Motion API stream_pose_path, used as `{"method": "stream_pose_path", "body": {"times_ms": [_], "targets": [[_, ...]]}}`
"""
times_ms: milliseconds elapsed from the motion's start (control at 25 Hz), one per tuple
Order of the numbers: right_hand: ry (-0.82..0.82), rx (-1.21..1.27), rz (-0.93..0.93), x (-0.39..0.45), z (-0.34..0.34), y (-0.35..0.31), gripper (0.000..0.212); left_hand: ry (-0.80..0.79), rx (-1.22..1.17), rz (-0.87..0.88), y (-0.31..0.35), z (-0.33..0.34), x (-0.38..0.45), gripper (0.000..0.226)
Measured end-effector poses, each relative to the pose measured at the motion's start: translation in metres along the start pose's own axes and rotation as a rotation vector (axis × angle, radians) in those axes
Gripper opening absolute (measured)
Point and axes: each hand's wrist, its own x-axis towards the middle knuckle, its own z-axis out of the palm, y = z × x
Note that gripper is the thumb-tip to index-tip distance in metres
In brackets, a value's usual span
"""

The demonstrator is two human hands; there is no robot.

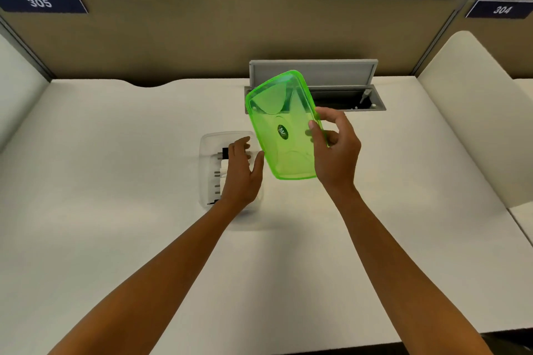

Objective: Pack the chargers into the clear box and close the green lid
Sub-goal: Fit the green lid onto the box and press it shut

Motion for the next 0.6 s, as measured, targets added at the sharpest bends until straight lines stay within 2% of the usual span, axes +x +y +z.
{"method": "stream_pose_path", "body": {"times_ms": [160,280,400,600], "targets": [[0.054,0.228,0.328,-0.003,0.025,0.004,0.024,0.054,-0.081,-0.119,0.004,-0.018,0.005,0.041],[0.022,0.213,0.488,-0.021,0.049,0.022,0.027,0.089,0.027,-0.185,-0.003,-0.036,0.003,0.035],[-0.102,0.1,0.521,-0.042,0.069,0.04,0.027,0.183,0.176,-0.256,-0.019,-0.058,-0.002,0.032],[-0.292,0.036,0.489,-0.065,0.092,0.056,0.032,0.228,0.29,-0.269,-0.048,-0.079,-0.007,0.04]]}}
